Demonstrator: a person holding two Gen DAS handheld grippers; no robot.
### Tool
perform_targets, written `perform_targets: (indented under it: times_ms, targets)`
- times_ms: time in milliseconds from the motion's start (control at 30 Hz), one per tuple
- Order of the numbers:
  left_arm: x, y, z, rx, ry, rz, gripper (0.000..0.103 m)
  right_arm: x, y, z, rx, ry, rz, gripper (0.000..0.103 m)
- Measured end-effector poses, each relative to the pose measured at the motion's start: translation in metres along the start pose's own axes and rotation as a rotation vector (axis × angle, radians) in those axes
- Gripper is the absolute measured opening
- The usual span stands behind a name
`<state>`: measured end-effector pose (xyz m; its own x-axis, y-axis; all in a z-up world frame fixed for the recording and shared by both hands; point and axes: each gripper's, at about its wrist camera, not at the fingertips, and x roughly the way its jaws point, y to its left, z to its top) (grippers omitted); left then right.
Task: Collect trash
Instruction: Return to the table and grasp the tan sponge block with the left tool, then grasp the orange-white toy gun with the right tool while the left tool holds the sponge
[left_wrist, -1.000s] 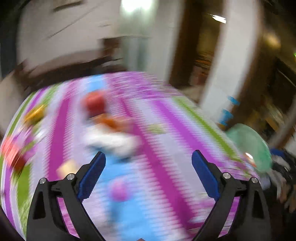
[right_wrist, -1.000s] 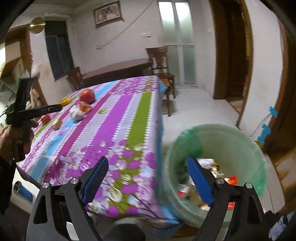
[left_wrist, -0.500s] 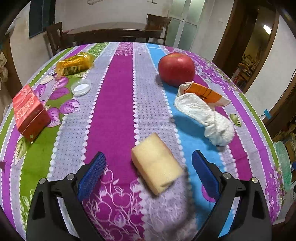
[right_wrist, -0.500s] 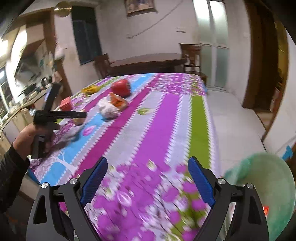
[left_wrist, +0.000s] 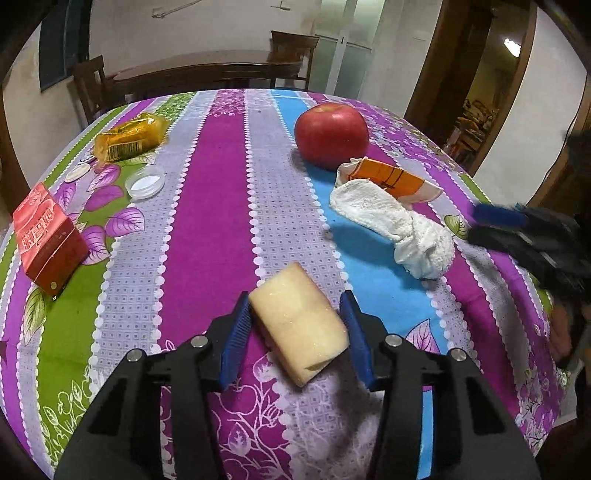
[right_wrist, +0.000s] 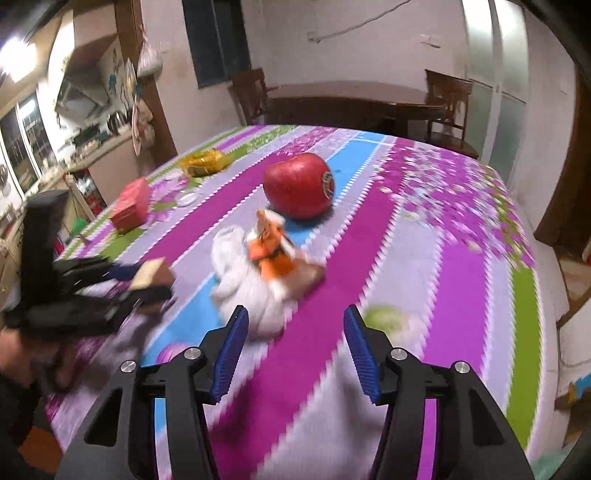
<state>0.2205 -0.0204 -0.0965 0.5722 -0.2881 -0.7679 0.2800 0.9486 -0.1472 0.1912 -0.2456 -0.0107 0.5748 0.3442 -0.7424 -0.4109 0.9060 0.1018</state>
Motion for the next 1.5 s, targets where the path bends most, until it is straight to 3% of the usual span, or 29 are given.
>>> perform_targets:
  times_ms: [200,233,267,300,400,500,733,1000,1200,1500]
  targets:
    - [0.001,0.003,0.001,-0.012,-0.001,-0.026,0.046,0.05,0.002,0.037,-0.027,0.056,-0.02,0.047]
    - [0.001,0.003,0.001,-0.012,-0.001,-0.027,0.046,0.056,0.002,0.04,-0.029,0.061,-0.017,0.039]
    - [0.001,0.004,0.001,-0.014,-0.002,-0.03,0.046,0.06,0.003,0.042,-0.034,0.068,-0.03,0.022]
    - [0.0,0.004,0.002,-0.017,-0.002,-0.034,0.046,0.061,0.005,0.043,-0.042,0.064,-0.046,0.014]
    - [-0.001,0.006,0.002,-0.026,-0.008,-0.045,0.046,0.048,0.016,0.039,-0.071,0.009,-0.07,0.007]
    - [-0.005,0.004,0.001,-0.02,-0.027,-0.043,0.045,0.025,0.023,0.035,-0.07,-0.088,-0.131,0.006]
    - [-0.022,0.008,-0.001,-0.046,-0.101,-0.029,0.042,-0.027,0.033,0.026,-0.018,-0.233,-0.143,0.006]
    - [-0.082,0.005,0.009,-0.048,-0.28,-0.01,0.041,-0.091,0.057,0.004,-0.007,-0.372,-0.188,0.006]
    - [-0.123,-0.025,0.016,0.02,-0.369,-0.041,0.041,-0.138,0.07,-0.011,-0.02,-0.425,-0.213,0.006]
    - [-0.137,-0.081,0.027,0.103,-0.396,-0.132,0.041,-0.208,0.054,-0.042,0.013,-0.442,-0.304,0.006]
